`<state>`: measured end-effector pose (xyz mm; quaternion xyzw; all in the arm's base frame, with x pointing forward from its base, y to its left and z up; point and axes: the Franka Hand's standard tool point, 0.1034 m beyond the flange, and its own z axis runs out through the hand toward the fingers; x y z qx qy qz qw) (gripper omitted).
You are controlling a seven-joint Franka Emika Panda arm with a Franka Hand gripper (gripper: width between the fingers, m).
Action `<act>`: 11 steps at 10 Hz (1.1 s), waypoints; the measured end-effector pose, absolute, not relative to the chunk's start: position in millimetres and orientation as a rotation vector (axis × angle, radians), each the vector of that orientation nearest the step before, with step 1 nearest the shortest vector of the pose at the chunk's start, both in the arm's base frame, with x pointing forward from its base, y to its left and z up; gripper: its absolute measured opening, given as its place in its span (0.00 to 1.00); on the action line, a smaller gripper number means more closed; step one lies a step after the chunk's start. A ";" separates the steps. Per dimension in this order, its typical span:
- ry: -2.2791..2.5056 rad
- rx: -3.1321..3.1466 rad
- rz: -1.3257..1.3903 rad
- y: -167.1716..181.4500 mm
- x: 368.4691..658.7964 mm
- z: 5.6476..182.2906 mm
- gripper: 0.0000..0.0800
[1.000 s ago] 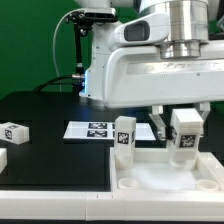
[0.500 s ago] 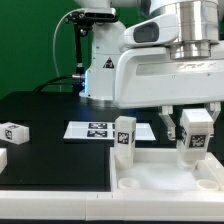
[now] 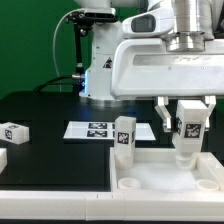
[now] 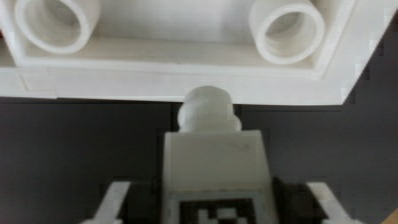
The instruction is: Assemble square table
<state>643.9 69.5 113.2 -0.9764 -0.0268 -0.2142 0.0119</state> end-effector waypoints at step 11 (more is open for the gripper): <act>-0.078 -3.035 -0.767 105.2 631.5 83.4 0.36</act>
Offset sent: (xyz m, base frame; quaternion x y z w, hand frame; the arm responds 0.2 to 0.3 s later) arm -0.0193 0.0216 -0.0262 -0.0269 0.0913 0.0253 0.9951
